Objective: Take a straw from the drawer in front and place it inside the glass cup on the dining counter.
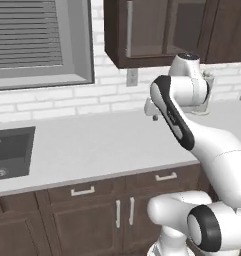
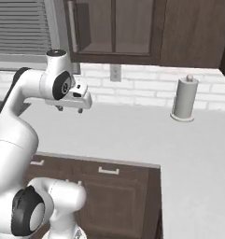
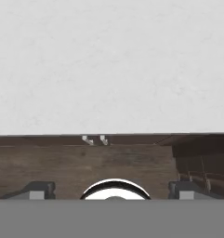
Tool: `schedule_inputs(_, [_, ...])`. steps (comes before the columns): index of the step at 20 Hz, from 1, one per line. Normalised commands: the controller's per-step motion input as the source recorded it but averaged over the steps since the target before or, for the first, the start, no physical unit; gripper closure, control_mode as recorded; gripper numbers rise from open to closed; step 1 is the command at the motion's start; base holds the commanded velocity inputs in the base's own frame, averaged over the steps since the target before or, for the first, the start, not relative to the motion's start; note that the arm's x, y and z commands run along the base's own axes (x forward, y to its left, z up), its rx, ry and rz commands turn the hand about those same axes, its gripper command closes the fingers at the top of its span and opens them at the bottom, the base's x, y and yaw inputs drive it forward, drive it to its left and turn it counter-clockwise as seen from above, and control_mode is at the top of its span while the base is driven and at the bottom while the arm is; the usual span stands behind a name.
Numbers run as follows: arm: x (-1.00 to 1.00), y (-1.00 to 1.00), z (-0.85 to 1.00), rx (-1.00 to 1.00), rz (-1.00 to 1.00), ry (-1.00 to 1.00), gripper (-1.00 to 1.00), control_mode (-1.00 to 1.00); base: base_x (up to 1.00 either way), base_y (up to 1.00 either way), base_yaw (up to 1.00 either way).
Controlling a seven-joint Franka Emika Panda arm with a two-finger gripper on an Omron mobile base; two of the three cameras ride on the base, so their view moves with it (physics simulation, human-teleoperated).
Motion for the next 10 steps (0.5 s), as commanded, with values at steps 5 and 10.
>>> schedule_inputs(5, [0.00,0.00,0.00,0.00,0.00,0.00,-1.00,1.00,0.02,0.77,-0.59])
schedule_inputs(10, [0.00,0.00,0.00,0.00,0.00,0.00,-1.00,1.00,0.12,0.65,-0.68])
